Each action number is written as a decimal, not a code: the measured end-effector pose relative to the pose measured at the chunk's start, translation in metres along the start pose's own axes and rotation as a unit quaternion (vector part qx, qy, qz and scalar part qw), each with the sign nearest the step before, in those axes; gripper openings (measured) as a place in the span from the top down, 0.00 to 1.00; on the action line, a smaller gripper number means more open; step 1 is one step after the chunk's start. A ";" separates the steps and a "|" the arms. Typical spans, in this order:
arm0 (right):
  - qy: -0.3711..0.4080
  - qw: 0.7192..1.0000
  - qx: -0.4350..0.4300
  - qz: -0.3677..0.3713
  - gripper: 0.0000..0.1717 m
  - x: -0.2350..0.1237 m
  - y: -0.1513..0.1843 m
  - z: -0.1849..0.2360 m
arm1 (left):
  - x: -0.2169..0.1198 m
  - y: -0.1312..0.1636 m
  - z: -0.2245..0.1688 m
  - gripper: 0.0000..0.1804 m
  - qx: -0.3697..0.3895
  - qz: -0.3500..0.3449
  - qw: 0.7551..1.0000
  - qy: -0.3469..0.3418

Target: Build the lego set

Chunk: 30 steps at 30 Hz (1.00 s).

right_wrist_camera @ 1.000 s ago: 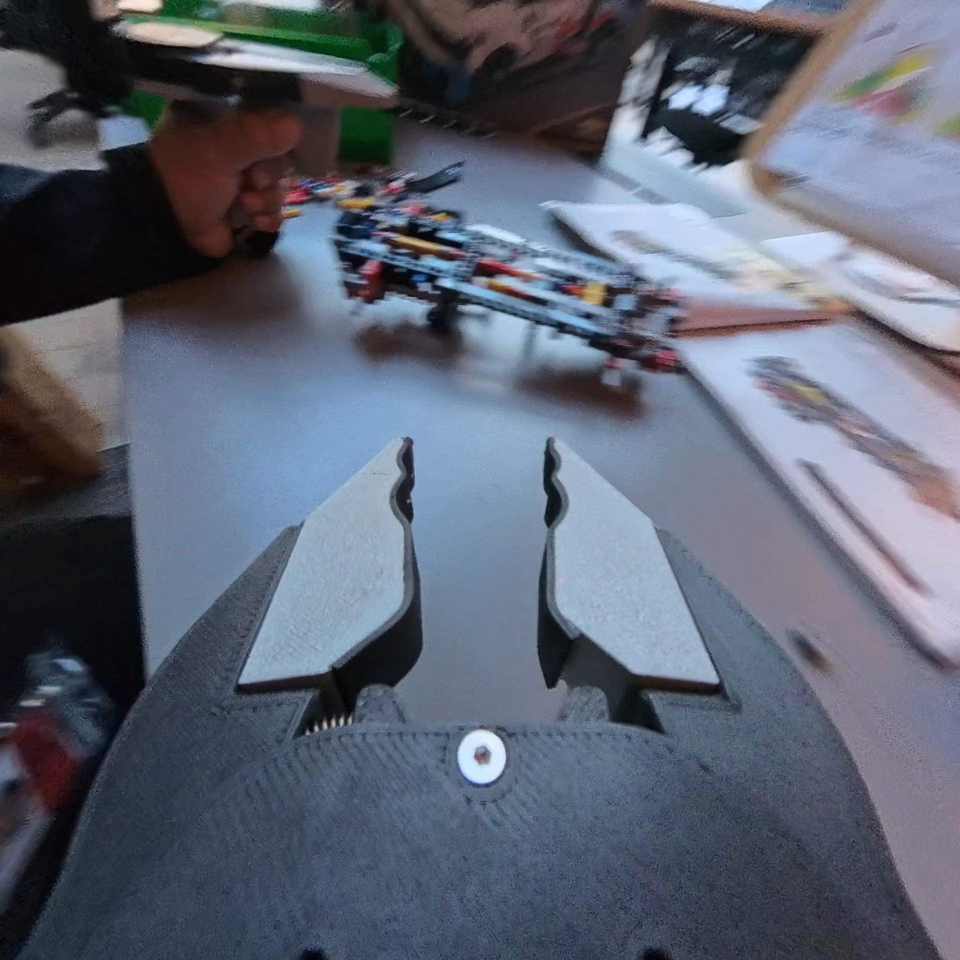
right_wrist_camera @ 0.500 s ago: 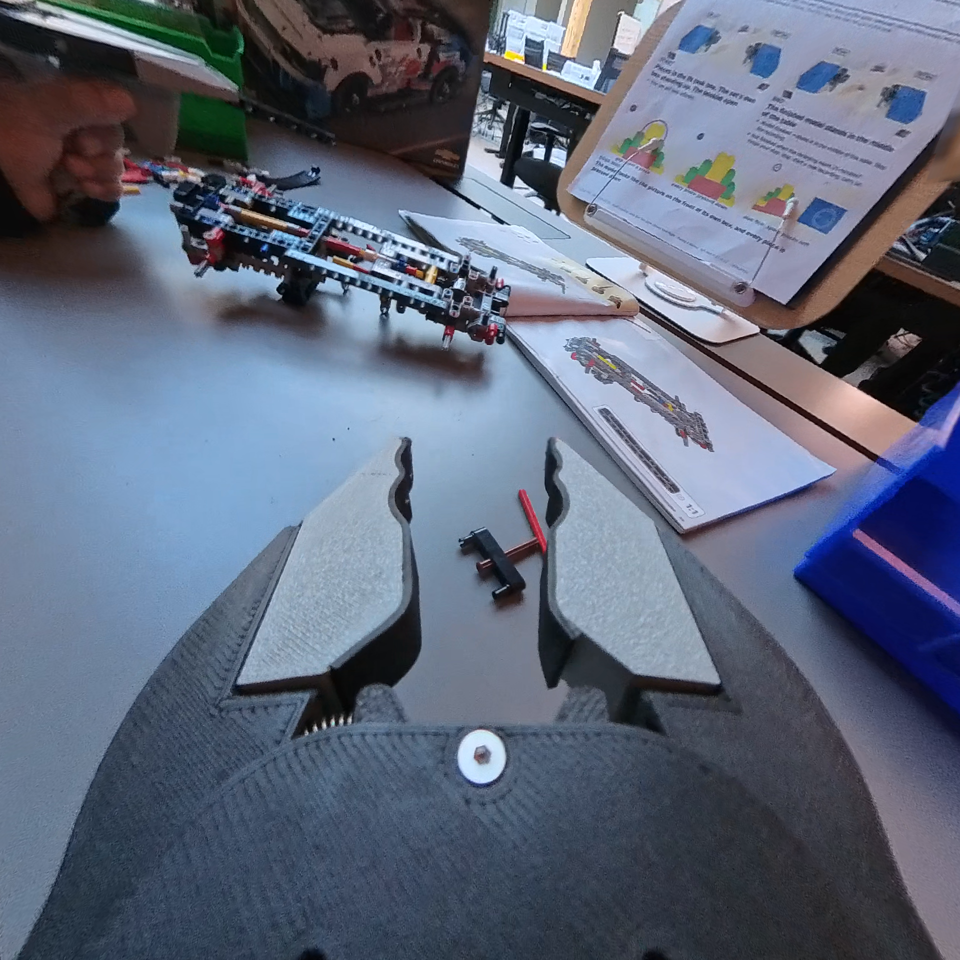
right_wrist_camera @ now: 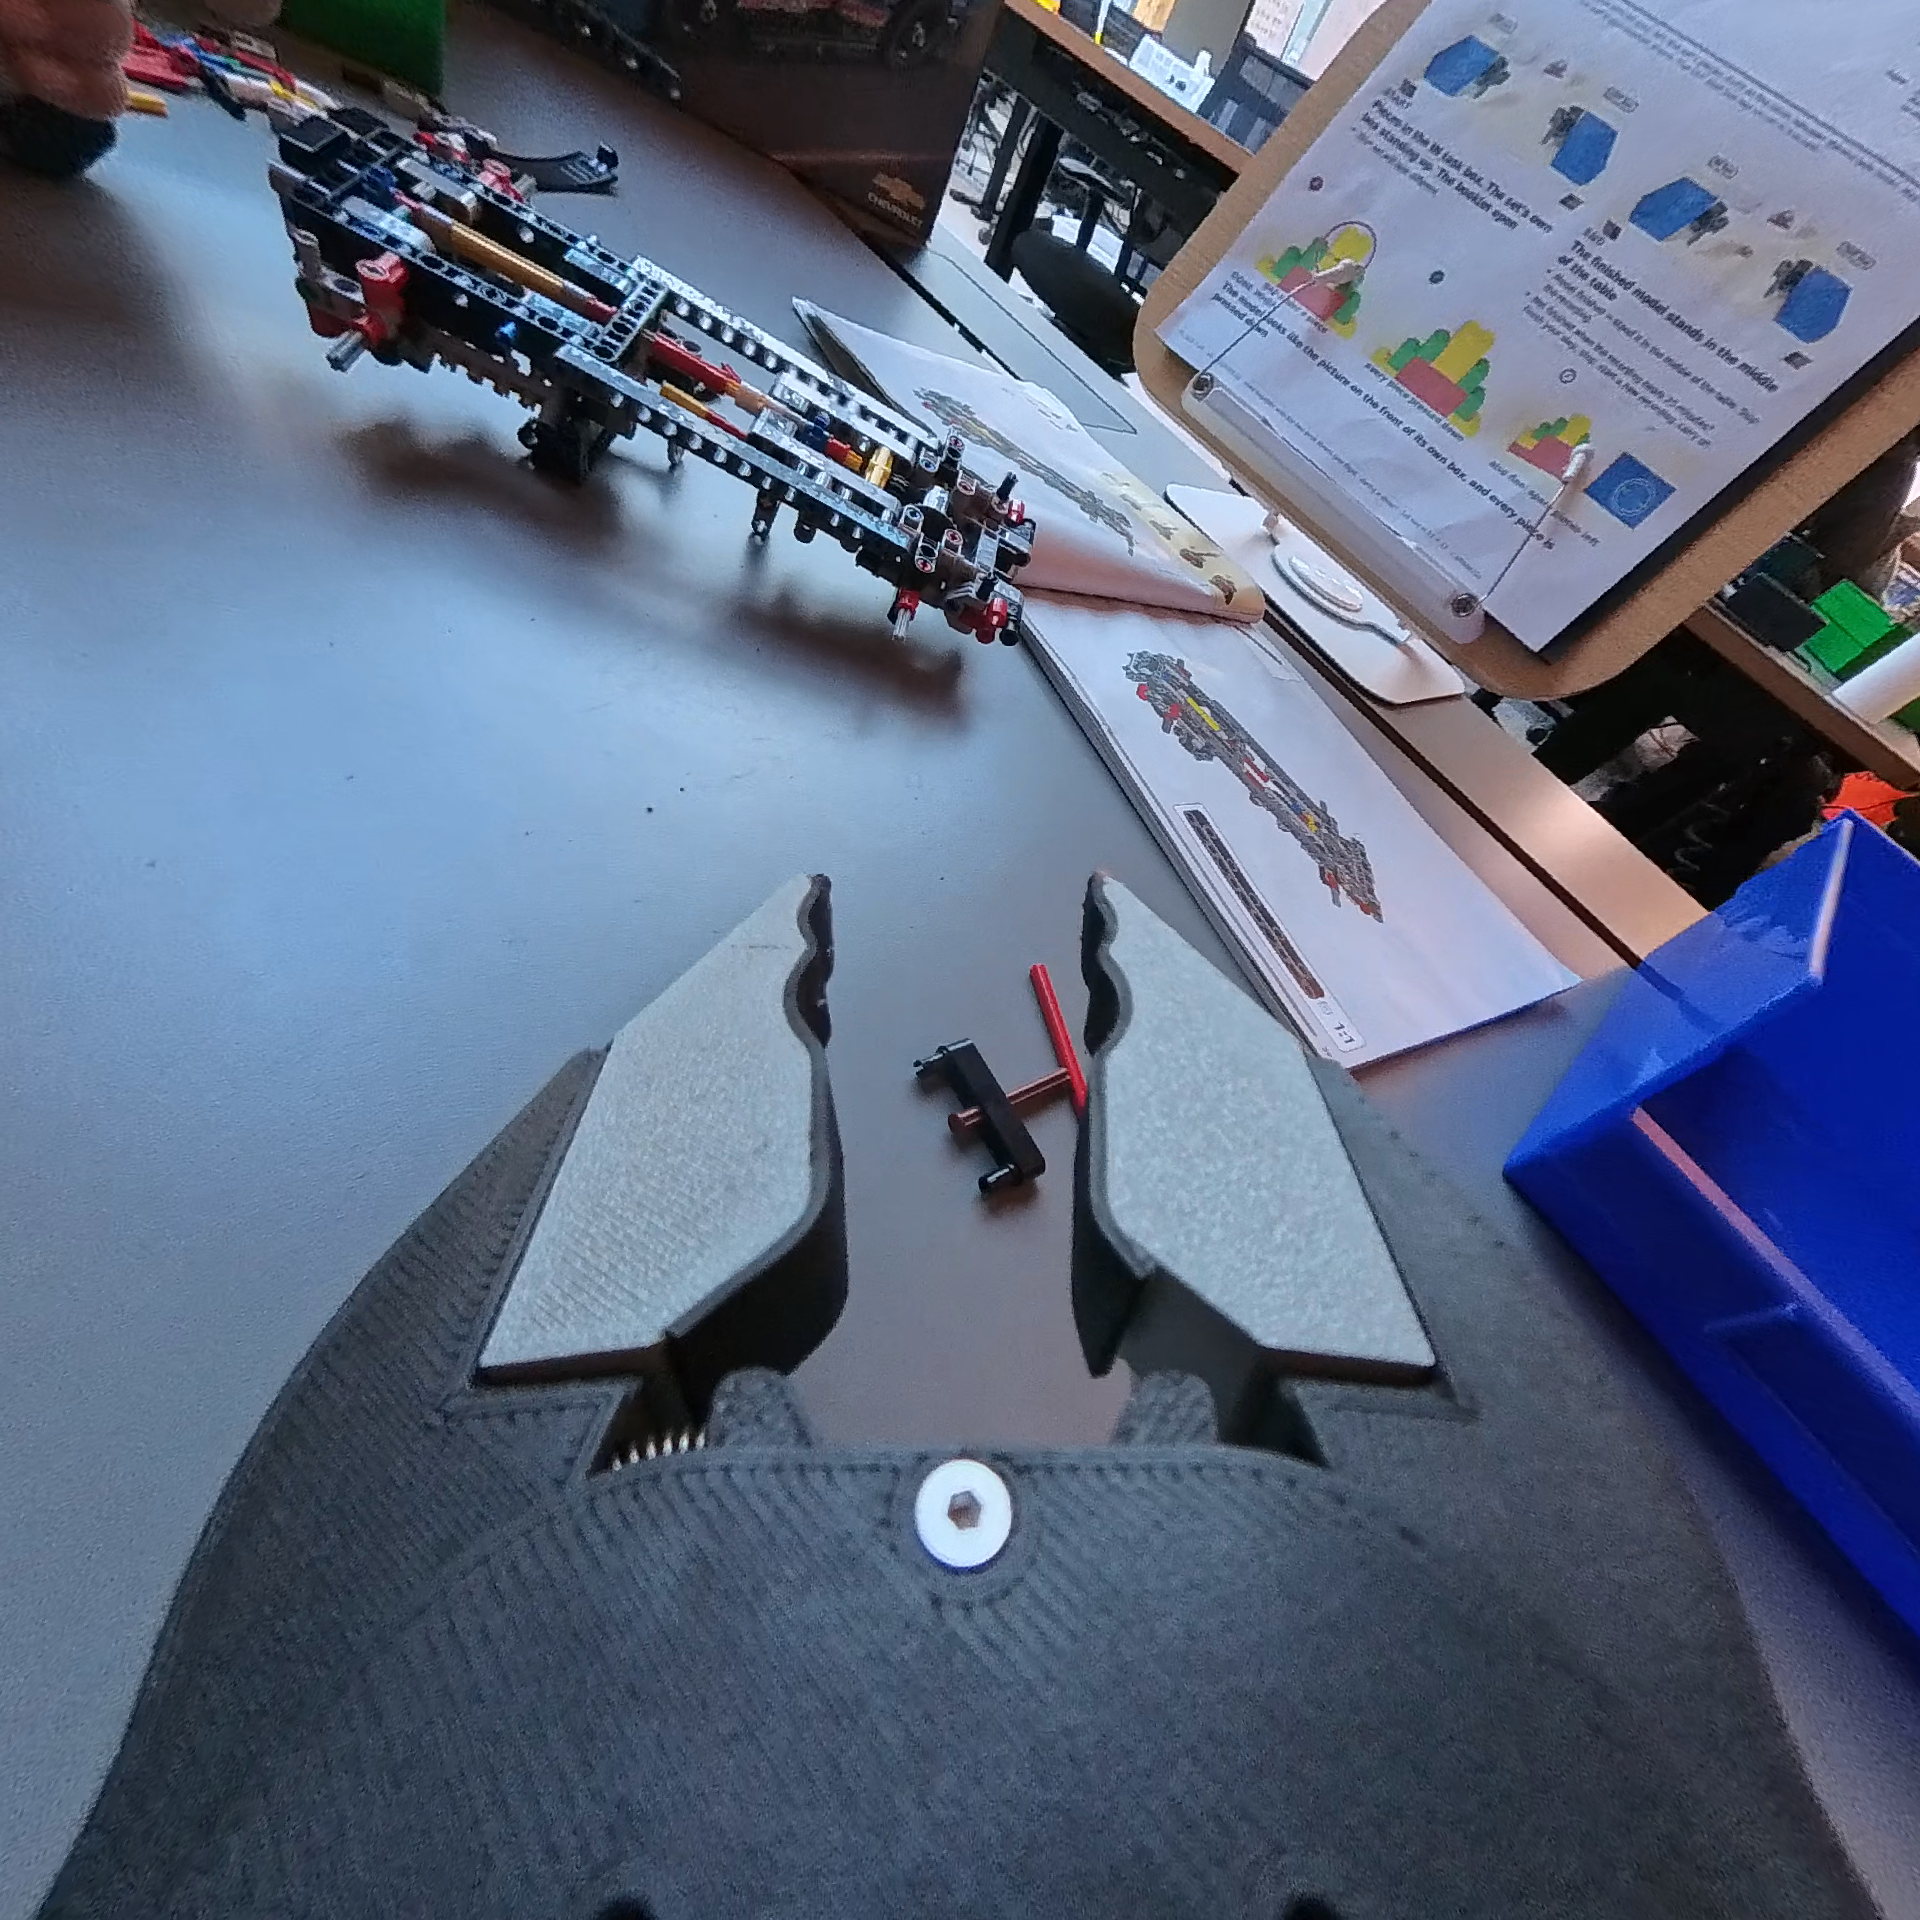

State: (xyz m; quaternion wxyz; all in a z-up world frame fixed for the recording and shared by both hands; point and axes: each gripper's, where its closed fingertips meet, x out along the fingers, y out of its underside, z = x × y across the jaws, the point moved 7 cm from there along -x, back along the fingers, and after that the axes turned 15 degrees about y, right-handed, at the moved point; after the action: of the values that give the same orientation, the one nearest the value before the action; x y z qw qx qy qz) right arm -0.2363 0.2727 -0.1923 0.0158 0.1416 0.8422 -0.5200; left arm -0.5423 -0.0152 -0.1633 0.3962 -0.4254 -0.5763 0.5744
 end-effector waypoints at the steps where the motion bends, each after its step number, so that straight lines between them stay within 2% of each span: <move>1: 0.002 1.000 -0.004 0.002 0.73 0.001 0.000 0.000 | 0.000 0.000 0.000 0.97 -0.003 0.002 1.000 0.003; 6: 0.008 1.000 -0.020 0.009 0.74 0.003 0.002 0.002 | 0.001 0.000 0.001 0.97 -0.014 0.001 1.000 0.015; 15: 0.016 0.999 -0.031 0.008 0.74 0.003 0.002 0.003 | 0.002 0.000 -0.004 0.97 0.009 0.006 1.000 0.019; 30: 0.009 1.000 -0.007 -0.002 0.74 0.001 0.000 -0.001 | 0.001 0.000 -0.004 0.97 0.010 0.003 1.000 0.018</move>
State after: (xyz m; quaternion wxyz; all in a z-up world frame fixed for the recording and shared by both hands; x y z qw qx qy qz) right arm -0.2372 0.2738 -0.1924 0.0086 0.1443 0.8461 -0.5130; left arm -0.5389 -0.0125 -0.1634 0.4087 -0.4338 -0.5622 0.5733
